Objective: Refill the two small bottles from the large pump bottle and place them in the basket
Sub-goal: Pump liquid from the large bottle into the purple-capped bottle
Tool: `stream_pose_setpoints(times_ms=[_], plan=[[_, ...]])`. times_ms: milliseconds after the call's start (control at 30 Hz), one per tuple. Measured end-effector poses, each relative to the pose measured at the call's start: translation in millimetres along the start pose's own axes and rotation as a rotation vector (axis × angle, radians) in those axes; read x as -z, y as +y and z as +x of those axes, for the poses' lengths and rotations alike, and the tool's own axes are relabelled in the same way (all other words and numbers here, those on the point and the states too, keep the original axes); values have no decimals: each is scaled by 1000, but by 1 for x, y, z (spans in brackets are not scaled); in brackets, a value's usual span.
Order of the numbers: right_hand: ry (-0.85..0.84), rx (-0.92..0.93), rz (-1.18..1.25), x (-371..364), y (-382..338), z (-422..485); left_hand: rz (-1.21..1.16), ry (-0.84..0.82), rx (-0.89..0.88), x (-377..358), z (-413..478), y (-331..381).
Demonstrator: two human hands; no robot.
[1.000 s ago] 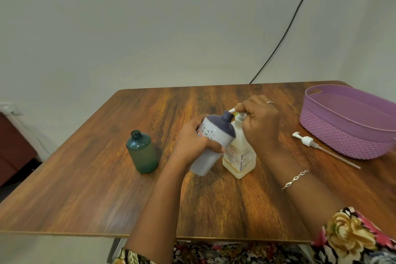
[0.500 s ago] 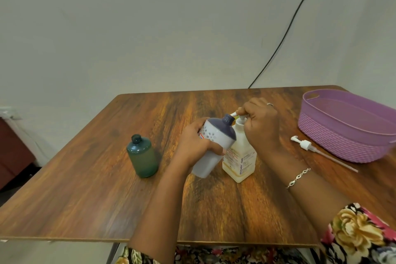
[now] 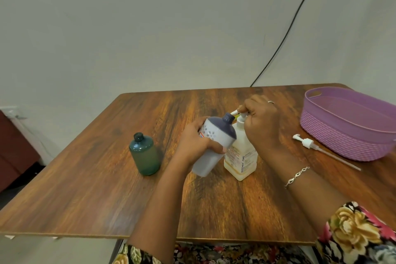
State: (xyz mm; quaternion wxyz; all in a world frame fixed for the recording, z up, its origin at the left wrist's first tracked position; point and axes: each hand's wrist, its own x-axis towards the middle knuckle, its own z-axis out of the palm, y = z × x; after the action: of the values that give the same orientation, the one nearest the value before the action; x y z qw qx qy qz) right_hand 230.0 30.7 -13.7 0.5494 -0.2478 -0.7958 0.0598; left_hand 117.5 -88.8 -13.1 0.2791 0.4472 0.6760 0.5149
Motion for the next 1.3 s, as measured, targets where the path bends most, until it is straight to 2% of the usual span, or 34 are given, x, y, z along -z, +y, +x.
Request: stream_pose_setpoints(times_ms=[167,367,633,833,1067,1167,1300], plan=[[-14,-46,87,9,3,12,16,-1,-9,4,-1,4],[15,-16,-4,-4,1,-2,32,-3,-15,3,0,2],[-4,-60,119,5,4,15,-9,7,7,3,-1,-3],[13,-2,24,-6,1,2,-11,10,25,2,0,-5],[19,0,101,3,3,9,-24,1,13,3,-1,-2],[41,33,18,-2,0,2,-31,6,12,3,-1,-4],[-20,41,-28,-7,-2,-2,-40,13,19,4,-1,-2]])
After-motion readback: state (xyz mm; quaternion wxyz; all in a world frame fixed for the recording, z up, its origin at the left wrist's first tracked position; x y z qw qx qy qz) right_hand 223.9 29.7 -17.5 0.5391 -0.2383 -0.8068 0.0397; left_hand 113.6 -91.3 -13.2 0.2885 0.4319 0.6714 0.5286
